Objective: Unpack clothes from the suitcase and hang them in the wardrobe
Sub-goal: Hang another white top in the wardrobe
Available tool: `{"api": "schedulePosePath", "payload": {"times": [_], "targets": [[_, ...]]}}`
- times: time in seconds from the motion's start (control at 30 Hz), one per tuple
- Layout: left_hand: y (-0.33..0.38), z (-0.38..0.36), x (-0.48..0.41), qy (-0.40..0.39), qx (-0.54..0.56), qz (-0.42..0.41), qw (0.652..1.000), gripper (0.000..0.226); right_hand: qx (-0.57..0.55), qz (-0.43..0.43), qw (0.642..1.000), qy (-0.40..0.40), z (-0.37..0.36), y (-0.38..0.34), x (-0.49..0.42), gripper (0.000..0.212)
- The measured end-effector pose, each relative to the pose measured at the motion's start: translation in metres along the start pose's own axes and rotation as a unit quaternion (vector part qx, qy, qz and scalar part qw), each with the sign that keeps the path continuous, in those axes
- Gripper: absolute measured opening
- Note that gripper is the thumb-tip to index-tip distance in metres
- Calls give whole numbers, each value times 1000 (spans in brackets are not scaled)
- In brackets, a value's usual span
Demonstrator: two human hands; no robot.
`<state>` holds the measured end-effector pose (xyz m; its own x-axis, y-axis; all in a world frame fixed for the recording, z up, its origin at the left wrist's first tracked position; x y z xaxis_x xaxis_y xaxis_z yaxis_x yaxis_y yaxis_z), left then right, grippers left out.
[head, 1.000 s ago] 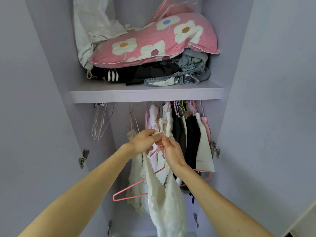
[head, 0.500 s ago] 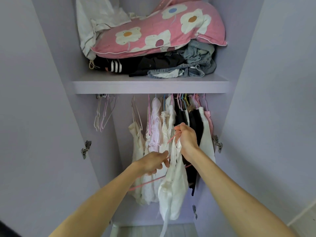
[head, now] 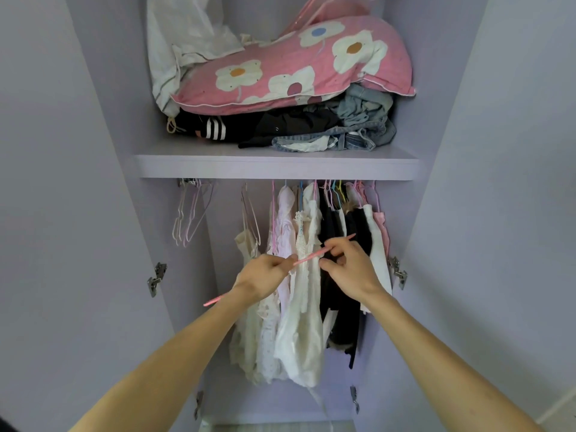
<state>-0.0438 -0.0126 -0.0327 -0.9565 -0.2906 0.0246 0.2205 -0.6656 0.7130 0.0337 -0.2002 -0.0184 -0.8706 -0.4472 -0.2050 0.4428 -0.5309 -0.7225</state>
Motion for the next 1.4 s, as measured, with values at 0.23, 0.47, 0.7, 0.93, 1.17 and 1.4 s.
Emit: {"api": "schedulePosePath", "payload": {"times": [0.23,0.47,0.7,0.93,1.17,1.4], "targets": [[-8,49,-8,47,67,0,997,65,295,105,950,17,9,-9,-5,28],[-27,99,1,67,-68,44,994,64,4,12,986,-169,-20,-34,0,36],[-76,142,-9,156,-284,38,945,42,-21,-33,984,-176,-93,-51,-13,32],[-144,187,-18,209,-529,45,821,59,-64,-112,983,-130,-174,-57,-46,27],[-185,208,-40,212,-724,121,645,66,-117,-151,981,-38,-245,-66,-131,23],[-215,200,-58,225,-798,107,549,65,-142,-134,980,39,-288,-51,-219,29]]}}
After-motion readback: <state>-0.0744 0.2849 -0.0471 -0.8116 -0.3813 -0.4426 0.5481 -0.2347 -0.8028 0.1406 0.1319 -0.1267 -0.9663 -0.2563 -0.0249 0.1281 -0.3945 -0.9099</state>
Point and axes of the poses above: each hand's wrist, its own x-axis away from the middle knuckle, its own z-axis out of the back of the hand, y = z × x, the point moved 2 cm from there along -x, towards the middle knuckle, and after that the axes turned 2 degrees about -y, right-handed, at the moved point
